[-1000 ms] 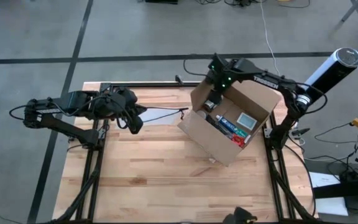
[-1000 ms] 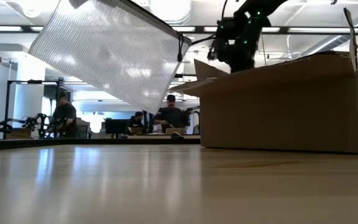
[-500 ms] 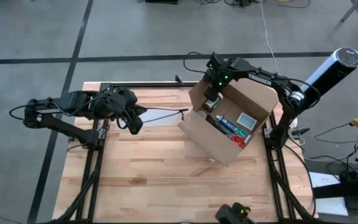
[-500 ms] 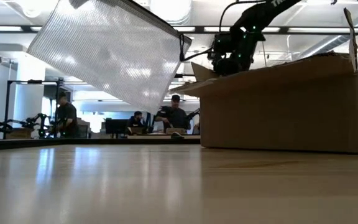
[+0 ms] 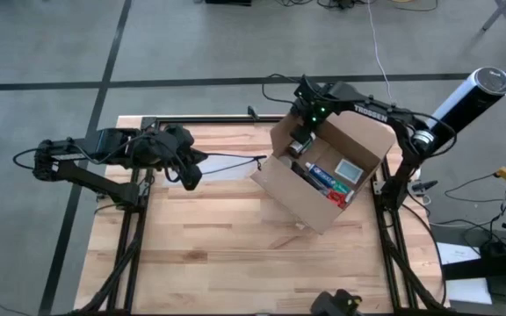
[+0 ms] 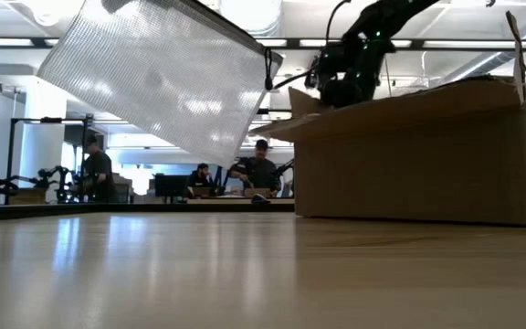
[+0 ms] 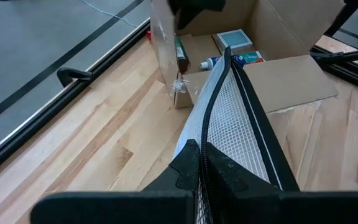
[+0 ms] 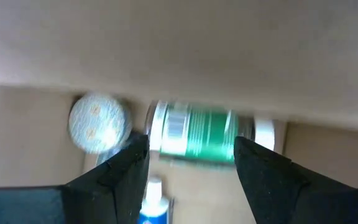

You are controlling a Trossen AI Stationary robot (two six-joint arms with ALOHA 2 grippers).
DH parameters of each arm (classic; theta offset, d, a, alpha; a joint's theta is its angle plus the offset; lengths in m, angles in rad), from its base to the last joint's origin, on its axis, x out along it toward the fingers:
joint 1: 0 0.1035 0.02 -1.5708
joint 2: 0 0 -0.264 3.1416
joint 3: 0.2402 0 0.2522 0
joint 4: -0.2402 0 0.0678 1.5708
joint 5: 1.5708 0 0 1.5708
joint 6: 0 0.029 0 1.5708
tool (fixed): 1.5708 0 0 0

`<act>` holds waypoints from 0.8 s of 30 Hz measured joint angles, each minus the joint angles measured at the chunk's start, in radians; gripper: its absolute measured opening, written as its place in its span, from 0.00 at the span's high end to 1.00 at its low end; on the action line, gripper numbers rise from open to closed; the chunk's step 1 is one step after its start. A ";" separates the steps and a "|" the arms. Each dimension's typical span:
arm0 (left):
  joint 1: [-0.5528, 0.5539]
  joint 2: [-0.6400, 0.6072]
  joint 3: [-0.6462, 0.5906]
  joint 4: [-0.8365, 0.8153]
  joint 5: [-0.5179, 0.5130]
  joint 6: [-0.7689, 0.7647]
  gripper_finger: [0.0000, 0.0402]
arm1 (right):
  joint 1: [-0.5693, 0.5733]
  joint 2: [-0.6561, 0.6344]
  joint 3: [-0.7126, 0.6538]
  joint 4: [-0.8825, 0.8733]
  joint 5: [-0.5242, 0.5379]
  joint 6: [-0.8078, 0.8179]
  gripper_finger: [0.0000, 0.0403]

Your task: Unpack boxes

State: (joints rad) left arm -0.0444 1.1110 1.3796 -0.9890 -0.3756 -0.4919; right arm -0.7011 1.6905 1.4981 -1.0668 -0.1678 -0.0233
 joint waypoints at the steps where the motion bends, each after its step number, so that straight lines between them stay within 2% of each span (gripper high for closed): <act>1: 0.000 0.000 0.000 0.000 0.000 0.000 1.00 | -0.002 -0.014 -0.002 0.002 0.004 0.007 0.47; 7: 0.001 0.000 0.000 0.000 0.000 0.000 1.00 | -0.008 -0.118 -0.057 0.021 0.010 0.059 0.45; 14: 0.001 0.000 0.000 0.000 -0.001 -0.004 1.00 | -0.004 -0.249 -0.266 0.049 -0.026 0.128 0.47; 19: 0.001 0.000 0.000 0.000 -0.001 -0.004 1.00 | 0.010 -0.320 -0.428 0.251 -0.102 0.233 0.48; 24: 0.001 0.000 0.000 0.000 -0.001 -0.012 1.00 | 0.011 -0.272 -0.495 0.428 -0.102 0.300 0.49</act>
State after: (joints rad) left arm -0.0437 1.1110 1.3796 -0.9887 -0.3761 -0.5034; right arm -0.6902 1.4188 1.0029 -0.6386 -0.2703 0.2763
